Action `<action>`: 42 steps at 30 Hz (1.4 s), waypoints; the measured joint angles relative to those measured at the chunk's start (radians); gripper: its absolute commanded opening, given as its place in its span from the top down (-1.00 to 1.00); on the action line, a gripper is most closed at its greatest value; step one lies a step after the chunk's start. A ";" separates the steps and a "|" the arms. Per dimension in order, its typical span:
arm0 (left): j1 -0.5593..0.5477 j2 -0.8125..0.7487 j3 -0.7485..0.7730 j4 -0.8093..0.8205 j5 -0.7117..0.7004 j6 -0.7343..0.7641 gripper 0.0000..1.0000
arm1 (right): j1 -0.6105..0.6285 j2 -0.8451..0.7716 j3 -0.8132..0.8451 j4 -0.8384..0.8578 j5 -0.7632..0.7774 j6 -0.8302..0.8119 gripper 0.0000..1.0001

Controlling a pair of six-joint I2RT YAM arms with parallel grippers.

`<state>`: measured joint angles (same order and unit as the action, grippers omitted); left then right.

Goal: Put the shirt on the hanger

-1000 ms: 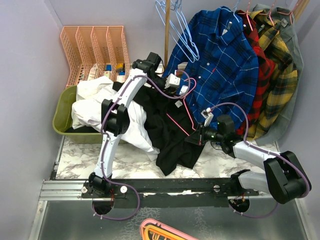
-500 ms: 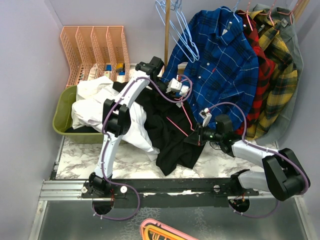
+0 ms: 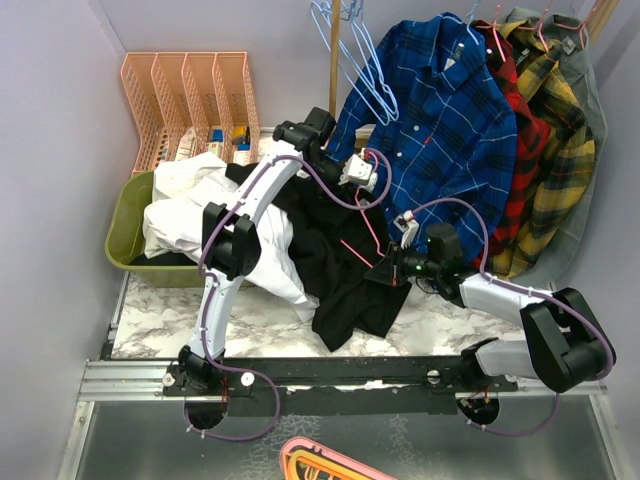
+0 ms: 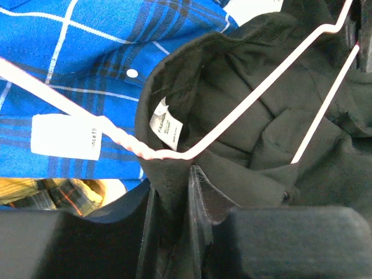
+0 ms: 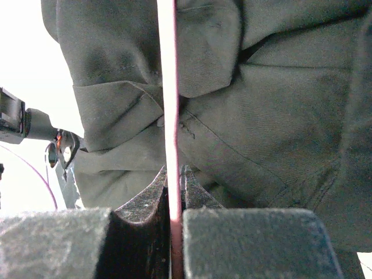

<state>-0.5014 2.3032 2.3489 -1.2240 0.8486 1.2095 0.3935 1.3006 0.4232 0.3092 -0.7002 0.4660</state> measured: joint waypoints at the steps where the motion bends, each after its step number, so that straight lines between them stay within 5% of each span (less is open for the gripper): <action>1: 0.000 0.000 0.000 -0.001 0.000 -0.002 1.00 | 0.000 0.002 0.000 0.000 0.000 0.000 0.98; 17: -0.003 -0.083 -0.076 0.086 -0.028 -0.122 1.00 | 0.000 -0.120 0.000 -0.050 0.032 0.011 0.87; 18: -0.003 -0.113 -0.107 0.102 -0.028 -0.133 1.00 | 0.000 -0.136 0.000 -0.061 0.035 0.011 0.75; 20: -0.003 -0.204 -0.214 0.169 -0.036 -0.176 1.00 | 0.000 -0.175 0.008 -0.098 0.043 0.011 0.18; 22: -0.003 -0.283 -0.293 0.233 -0.063 -0.234 1.00 | 0.000 -0.205 0.036 -0.143 0.062 0.014 -0.69; 23: -0.002 -0.312 -0.315 0.255 -0.077 -0.261 1.00 | 0.000 -0.219 0.053 -0.160 0.076 0.011 -0.97; 33: 0.005 -0.372 -0.255 0.381 -0.160 -0.546 1.00 | 0.000 -0.522 0.193 -0.397 0.297 0.012 -0.99; 42: 0.003 -0.404 -0.210 0.356 -0.159 -0.597 1.00 | 0.000 -0.827 0.013 -0.493 0.397 0.087 -0.97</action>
<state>-0.4980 1.8996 2.1387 -0.8677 0.6891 0.6121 0.3935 0.4732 0.4358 -0.1841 -0.3035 0.5533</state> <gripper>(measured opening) 0.070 0.994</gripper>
